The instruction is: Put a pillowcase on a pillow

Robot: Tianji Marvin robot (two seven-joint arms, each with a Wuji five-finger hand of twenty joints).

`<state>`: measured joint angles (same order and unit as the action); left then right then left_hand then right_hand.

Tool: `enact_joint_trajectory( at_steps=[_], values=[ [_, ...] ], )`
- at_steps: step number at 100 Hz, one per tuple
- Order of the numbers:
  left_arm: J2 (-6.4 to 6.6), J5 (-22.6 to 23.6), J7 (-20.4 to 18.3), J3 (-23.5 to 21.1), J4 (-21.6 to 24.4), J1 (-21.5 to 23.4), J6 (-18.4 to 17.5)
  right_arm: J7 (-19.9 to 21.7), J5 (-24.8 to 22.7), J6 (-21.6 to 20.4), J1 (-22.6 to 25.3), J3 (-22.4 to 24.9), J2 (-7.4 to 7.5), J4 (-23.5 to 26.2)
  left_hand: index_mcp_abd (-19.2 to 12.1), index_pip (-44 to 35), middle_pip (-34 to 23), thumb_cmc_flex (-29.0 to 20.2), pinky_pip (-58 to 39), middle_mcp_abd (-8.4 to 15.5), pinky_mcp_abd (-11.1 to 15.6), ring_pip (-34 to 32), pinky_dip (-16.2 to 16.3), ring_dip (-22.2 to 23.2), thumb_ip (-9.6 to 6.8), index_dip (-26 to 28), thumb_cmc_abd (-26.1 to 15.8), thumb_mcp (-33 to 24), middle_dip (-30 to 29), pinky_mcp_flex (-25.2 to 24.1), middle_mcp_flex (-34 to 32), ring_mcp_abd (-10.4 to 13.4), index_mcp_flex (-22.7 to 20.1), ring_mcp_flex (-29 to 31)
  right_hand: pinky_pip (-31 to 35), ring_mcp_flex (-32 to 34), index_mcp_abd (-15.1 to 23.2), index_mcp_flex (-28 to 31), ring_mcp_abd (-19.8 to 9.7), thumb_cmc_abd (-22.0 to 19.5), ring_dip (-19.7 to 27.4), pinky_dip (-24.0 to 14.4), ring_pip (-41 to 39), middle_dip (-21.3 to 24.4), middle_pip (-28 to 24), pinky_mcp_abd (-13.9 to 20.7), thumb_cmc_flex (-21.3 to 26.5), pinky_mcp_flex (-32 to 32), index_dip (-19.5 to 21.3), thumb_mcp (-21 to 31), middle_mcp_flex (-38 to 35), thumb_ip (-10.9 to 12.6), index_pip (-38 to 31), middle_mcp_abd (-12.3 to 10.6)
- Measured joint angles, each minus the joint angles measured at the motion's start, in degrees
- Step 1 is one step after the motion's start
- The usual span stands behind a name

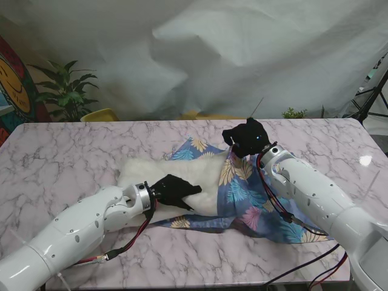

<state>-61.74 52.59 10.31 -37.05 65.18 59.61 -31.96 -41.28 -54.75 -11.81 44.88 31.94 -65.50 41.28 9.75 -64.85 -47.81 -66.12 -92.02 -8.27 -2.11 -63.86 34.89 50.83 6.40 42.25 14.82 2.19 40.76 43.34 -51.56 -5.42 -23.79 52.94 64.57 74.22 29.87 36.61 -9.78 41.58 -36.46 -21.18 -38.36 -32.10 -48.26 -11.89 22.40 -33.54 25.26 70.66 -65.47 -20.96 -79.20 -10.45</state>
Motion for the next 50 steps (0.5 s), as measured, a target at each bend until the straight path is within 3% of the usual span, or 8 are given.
enact_joint_trajectory(
  at_steps=[28,50],
  values=[
    [0.13,0.46,1.02,0.01,0.19,0.44,-0.15,-0.93,1.36,2.54,-0.11,0.28,-0.40,-2.51,0.13,0.00,0.00,0.00,-0.02,0.00,0.00,0.00,0.00,0.00,0.00,-0.08,0.00,0.00,0.00,-0.01,0.00,0.00,0.00,-0.01,0.60,0.00,0.03,0.33,0.62,0.63,-0.23,-0.46,-0.09,0.73,-0.05,-0.05,0.63,-0.02,-1.54,-0.26,0.00,0.00,-0.94,0.72],
    [0.15,0.70,1.22,-0.21,0.17,0.48,-1.16,-4.23,5.47,4.51,-1.94,-2.84,-2.15,-8.84,0.43,0.00,0.00,0.00,-0.02,0.00,0.00,0.00,0.00,0.00,0.00,-0.18,-0.01,0.00,-0.01,-0.01,0.00,-0.03,0.00,-0.01,1.10,0.00,0.04,0.92,1.04,1.23,-0.23,-0.73,-0.10,1.44,-0.52,-0.06,0.63,-0.18,-2.62,-1.14,0.00,0.00,-1.53,0.94]
  ],
)
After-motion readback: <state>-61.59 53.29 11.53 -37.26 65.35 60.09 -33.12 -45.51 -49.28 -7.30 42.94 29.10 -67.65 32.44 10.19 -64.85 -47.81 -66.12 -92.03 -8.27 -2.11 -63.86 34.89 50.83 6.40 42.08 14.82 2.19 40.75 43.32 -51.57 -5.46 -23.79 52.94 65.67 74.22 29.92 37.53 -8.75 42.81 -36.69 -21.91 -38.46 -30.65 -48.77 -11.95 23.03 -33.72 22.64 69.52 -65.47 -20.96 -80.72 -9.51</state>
